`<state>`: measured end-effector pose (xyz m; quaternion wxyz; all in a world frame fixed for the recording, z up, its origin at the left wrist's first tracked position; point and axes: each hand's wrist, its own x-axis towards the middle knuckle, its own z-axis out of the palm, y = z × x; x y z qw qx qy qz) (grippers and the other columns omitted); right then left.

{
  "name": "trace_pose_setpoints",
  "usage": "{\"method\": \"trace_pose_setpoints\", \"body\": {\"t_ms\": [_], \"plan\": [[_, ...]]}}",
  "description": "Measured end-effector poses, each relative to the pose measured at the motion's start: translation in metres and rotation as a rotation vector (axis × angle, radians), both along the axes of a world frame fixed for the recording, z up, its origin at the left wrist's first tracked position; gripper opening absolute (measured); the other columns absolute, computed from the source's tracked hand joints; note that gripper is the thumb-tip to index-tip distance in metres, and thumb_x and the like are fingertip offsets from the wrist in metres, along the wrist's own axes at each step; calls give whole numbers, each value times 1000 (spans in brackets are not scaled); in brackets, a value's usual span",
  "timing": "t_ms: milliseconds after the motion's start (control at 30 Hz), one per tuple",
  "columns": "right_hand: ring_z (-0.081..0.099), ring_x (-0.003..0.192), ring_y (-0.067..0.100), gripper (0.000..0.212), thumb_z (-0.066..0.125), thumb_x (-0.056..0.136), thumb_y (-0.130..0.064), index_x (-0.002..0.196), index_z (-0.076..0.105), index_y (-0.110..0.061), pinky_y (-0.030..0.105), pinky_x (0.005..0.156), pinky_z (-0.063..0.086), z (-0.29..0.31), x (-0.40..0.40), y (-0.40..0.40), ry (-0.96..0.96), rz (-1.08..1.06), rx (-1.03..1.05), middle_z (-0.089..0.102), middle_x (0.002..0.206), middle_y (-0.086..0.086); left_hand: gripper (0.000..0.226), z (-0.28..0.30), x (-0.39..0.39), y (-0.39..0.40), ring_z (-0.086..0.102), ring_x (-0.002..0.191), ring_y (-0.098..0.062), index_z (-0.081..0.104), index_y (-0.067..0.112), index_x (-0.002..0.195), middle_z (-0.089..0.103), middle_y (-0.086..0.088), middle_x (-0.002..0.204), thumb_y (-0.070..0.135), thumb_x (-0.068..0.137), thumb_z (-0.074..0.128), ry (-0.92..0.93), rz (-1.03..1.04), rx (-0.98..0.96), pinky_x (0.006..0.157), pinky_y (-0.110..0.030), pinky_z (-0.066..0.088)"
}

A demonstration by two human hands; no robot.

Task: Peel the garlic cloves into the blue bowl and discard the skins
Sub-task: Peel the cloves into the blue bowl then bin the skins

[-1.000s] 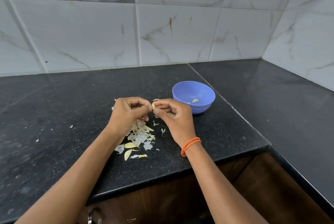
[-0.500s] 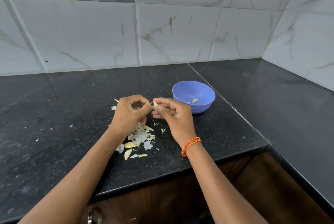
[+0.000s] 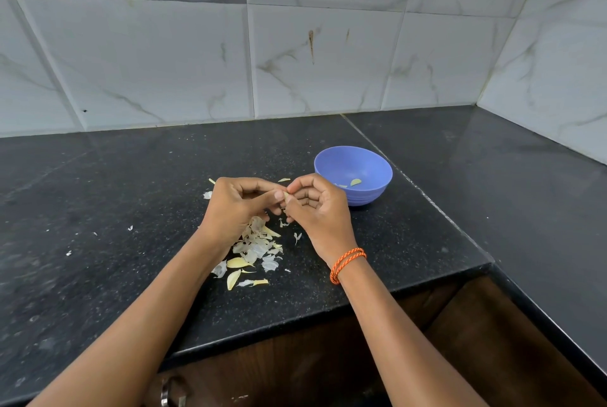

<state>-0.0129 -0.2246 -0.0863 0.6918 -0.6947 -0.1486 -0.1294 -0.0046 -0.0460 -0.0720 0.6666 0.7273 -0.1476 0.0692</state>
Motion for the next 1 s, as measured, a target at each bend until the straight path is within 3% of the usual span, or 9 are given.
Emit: {"method": "trace_pose_setpoints", "body": {"t_ms": [167,233,400,500,567,667,800,1000], "plan": [[76,73,13,14,78,92,2,99,66,-1,25,67,60,0,-1,3,-35,-50,-74,76,82,4,8,-1,0,-2,76,80,-35,85,6,96,82,-13,88,11,92,82,-3,24,9,67,-33,61],[75,74,21,14,79,90,0,98,67,-4,29,66,62,-1,-1,3,-61,-93,-127,75,83,10,8,-2,0,-2,77,84,-40,85,5,96,82,-13,88,12,92,83,-7,32,11,70,-38,62],[65,65,18,15,75,87,0,95,68,-10,40,63,60,-5,-1,6,-166,-189,-315,70,73,5,5,-3,0,-3,79,79,-32,85,6,93,82,-12,86,11,92,83,-6,37,17,68,-35,63],[61,61,19,16,73,85,0,94,66,-11,43,61,57,-5,1,7,-187,-225,-370,65,67,5,8,-5,1,-5,79,83,-39,83,1,96,82,-16,88,8,93,81,6,18,-4,74,-42,66],[60,60,20,16,73,85,-1,93,66,-11,44,61,56,-6,2,6,-171,-231,-362,65,66,6,11,-5,1,-5,80,85,-41,82,-3,98,81,-19,90,7,95,79,15,-6,-23,79,-46,68],[63,64,22,14,76,88,-4,93,66,-12,46,63,58,-6,2,5,-133,-213,-315,68,72,8,14,-4,0,-4,80,88,-39,80,-6,101,81,-21,93,6,94,79,40,-34,-62,83,-42,68],[75,80,21,9,79,95,-9,101,72,-9,37,67,64,-4,1,0,-37,-101,-126,77,88,7,15,-4,4,1,79,86,-34,79,-7,103,80,-25,94,1,90,81,62,-15,-110,83,-35,67],[74,69,20,12,65,106,-14,111,74,-9,36,61,60,-6,3,-1,-43,-132,-94,79,87,5,19,-2,6,3,82,91,-29,81,-4,107,82,-17,96,-6,88,81,53,7,-50,85,-29,65]]}}
